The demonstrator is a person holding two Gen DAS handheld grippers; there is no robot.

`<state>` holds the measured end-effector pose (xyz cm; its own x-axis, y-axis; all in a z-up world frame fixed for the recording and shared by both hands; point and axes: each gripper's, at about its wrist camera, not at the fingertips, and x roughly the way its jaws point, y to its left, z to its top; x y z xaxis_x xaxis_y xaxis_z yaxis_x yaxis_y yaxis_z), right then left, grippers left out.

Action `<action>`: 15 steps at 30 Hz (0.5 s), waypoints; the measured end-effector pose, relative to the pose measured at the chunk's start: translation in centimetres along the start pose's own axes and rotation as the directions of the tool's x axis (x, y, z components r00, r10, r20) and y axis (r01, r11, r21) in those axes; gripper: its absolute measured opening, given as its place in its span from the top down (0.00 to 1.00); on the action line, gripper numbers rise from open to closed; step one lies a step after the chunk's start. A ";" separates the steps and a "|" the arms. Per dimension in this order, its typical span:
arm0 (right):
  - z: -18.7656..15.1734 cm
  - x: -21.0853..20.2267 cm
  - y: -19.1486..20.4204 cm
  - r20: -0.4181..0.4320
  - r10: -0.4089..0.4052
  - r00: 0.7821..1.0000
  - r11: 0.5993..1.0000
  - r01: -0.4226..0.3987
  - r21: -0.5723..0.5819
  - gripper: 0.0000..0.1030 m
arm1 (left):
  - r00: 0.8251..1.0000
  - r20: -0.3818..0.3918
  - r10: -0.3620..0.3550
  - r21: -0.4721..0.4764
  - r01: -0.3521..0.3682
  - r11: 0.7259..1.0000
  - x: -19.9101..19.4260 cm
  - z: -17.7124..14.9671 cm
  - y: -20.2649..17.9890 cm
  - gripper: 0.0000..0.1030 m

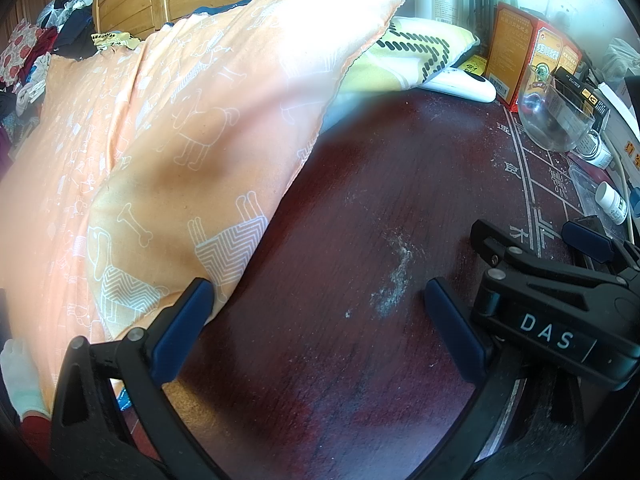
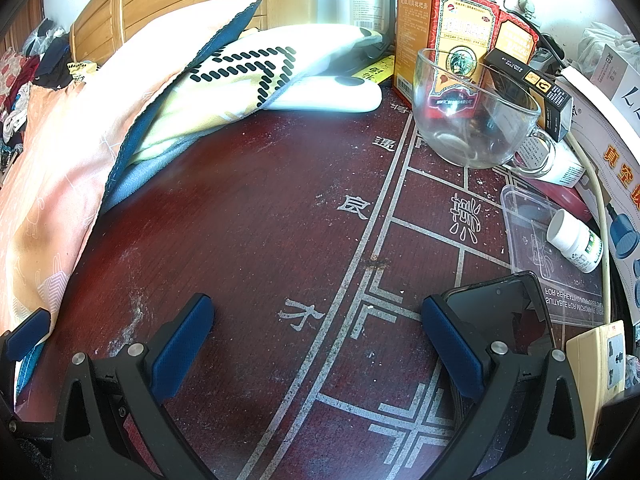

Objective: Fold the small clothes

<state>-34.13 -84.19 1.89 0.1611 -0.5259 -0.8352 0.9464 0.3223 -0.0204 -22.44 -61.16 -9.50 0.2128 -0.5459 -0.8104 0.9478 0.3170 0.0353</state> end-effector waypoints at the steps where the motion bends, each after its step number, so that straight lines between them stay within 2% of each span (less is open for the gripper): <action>1: 0.0 0.0 0.0 0.000 0.000 1.000 1.000 0.000 0.000 0.00 | 1.000 0.000 0.000 0.000 0.000 1.000 0.0 0.0 0.0 0.00; 15: -0.1 -0.1 0.0 0.000 0.000 1.000 1.000 0.000 0.000 0.00 | 1.000 0.000 0.000 0.001 0.000 1.000 0.0 0.0 -0.1 0.00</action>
